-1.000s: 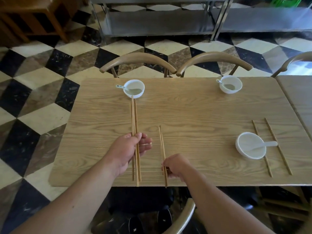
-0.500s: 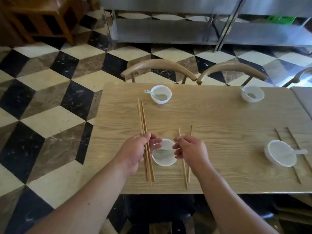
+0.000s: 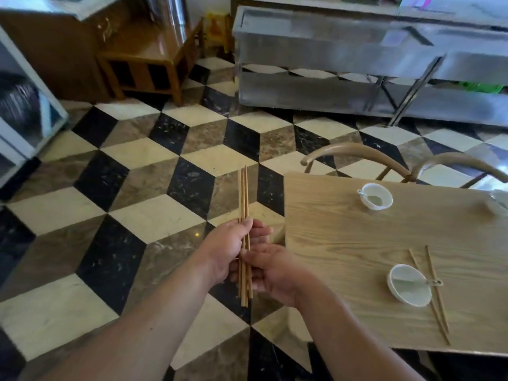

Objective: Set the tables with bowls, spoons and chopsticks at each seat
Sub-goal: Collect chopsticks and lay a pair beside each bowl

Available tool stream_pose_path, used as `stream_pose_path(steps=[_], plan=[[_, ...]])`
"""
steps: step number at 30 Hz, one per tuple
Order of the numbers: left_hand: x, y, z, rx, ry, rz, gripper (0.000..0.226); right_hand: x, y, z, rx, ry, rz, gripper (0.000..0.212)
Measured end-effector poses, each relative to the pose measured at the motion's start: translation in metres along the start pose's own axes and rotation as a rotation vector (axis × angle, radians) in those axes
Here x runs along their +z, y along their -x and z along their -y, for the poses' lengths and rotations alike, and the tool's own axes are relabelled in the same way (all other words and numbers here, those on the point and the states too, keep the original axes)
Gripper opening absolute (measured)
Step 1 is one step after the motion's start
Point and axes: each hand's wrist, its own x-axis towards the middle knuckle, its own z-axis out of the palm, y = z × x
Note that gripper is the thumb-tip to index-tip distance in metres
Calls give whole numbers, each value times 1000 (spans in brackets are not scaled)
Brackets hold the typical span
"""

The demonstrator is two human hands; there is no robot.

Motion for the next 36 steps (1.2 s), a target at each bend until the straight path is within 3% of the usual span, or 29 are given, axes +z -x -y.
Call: stream_pose_path(steps=[8,16,23,31,36], plan=[[-80,-37,-38,34,-390,5,36,50,-60,33,-19,-28,-51,23],[-104,-147,-122,132,-541,-27,27,23,-166,113,-72,-212,-30,24],[-91,-279,-229,132,-580,2,17,-30,-275,226,-47,-228,51,26],[-74,-385,-347,117,-566,73,15,-69,-347,351,-86,-155,-61,24],[-55,-487,-414,200,-604,169,15,-107,-411,421,-134,-178,-182,22]])
